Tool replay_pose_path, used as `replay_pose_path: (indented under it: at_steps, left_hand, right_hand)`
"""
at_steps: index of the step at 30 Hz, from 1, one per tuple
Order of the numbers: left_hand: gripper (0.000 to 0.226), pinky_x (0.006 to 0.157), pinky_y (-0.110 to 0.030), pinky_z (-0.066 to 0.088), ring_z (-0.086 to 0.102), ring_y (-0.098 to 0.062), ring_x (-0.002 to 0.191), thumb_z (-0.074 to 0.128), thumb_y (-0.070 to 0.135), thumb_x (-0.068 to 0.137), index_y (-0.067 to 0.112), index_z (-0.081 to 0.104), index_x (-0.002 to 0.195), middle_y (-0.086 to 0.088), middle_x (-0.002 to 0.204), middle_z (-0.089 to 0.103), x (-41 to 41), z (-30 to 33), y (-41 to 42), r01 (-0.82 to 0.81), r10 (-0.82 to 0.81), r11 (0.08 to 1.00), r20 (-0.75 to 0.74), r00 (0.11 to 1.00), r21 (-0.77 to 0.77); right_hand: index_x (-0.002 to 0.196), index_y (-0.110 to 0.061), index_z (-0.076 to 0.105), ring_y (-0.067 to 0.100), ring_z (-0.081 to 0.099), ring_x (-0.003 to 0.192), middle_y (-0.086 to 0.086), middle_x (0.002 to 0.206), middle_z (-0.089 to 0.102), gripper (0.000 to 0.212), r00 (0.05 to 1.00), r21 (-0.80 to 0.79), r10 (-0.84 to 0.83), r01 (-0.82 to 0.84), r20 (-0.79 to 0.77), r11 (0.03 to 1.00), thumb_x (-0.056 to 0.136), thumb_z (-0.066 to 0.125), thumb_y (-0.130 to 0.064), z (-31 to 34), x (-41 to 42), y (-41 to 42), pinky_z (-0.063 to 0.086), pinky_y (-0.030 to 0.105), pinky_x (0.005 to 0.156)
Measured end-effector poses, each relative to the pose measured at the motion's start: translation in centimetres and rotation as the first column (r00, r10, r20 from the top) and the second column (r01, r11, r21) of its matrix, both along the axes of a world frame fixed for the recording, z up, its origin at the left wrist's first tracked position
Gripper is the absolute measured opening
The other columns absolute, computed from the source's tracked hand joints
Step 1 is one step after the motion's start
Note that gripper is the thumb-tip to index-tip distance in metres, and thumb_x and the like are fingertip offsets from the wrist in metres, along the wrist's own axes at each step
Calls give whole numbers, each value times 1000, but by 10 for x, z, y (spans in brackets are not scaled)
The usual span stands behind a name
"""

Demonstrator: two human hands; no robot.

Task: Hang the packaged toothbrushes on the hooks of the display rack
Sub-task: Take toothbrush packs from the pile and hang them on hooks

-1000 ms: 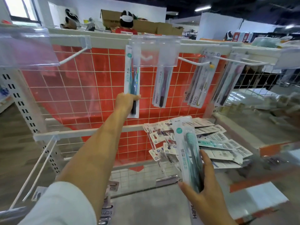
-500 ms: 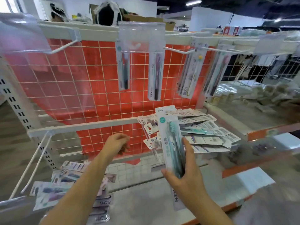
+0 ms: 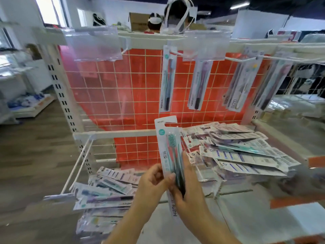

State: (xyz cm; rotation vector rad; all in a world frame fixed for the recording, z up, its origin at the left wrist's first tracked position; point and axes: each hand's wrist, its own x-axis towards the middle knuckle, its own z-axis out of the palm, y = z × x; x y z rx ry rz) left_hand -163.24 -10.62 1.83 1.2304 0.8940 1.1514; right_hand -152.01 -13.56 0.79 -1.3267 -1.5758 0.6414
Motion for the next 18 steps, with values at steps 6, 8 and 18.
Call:
replay_pose_path:
  at_steps: [6, 8, 18]
  left_hand:
    - [18, 72, -25, 56, 68, -21, 84, 62, 10, 78, 8, 64, 96, -9, 88, 72, -44, 6, 11, -149, 149, 986, 18, 989, 75]
    - [15, 71, -22, 55, 68, -17, 84, 57, 4, 86, 12, 63, 97, -3, 87, 72, -60, 15, 18, -183, 187, 973, -13, 982, 139]
    - [18, 84, -36, 52, 63, -18, 91, 47, 6, 93, 21, 57, 94, 1, 92, 65, -96, 78, 75, -384, 379, 887, 70, 923, 256]
  right_hand:
    - [145, -40, -3, -16, 35, 117, -30, 126, 27, 85, 978, 57, 156, -166, 138, 985, 88, 54, -14, 9, -35, 12, 34, -1, 89]
    - [141, -49, -13, -8, 35, 118, -28, 127, 25, 91, 948, 62, 174, -197, 266, 978, 87, 55, -20, 9, -41, 15, 34, 4, 94]
    - [126, -62, -25, 0, 9, 140, -35, 140, 0, 93, 915, -149, 242, -203, 323, 968, 92, 55, -29, -2, -35, 9, 27, 31, 115]
